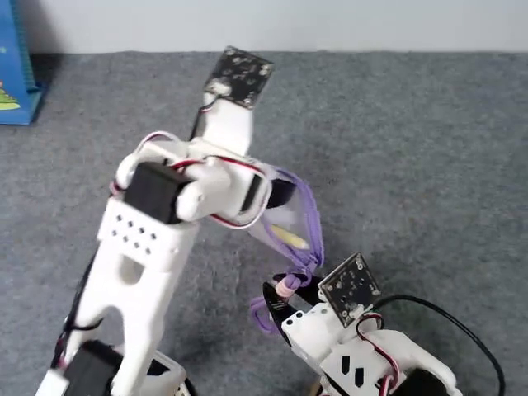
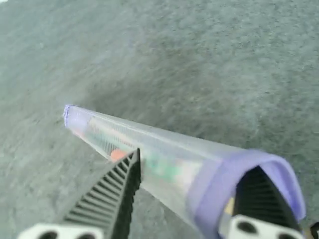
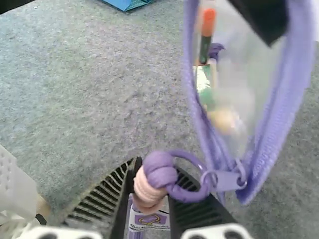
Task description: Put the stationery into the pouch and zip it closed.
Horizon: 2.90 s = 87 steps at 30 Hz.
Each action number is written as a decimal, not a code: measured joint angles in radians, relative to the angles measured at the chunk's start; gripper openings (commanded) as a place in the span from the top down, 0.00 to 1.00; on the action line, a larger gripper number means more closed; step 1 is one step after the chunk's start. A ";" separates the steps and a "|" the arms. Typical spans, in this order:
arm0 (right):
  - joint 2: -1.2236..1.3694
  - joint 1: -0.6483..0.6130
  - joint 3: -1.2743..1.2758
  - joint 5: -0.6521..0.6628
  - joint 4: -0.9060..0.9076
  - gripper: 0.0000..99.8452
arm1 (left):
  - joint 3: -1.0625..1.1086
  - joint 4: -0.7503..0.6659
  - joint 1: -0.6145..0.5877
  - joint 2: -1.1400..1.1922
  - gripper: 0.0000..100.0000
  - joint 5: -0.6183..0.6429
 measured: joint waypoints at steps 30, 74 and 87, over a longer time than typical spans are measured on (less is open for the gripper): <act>0.000 0.198 -0.218 0.089 0.080 0.99 | -0.161 0.123 -0.130 0.043 0.75 -0.310; 0.690 0.399 -0.336 0.216 -0.778 0.99 | 0.578 0.123 -0.140 -1.039 0.75 -0.192; 0.542 0.204 -0.516 0.216 -0.115 0.99 | 0.624 0.123 -0.316 -1.122 0.75 -0.299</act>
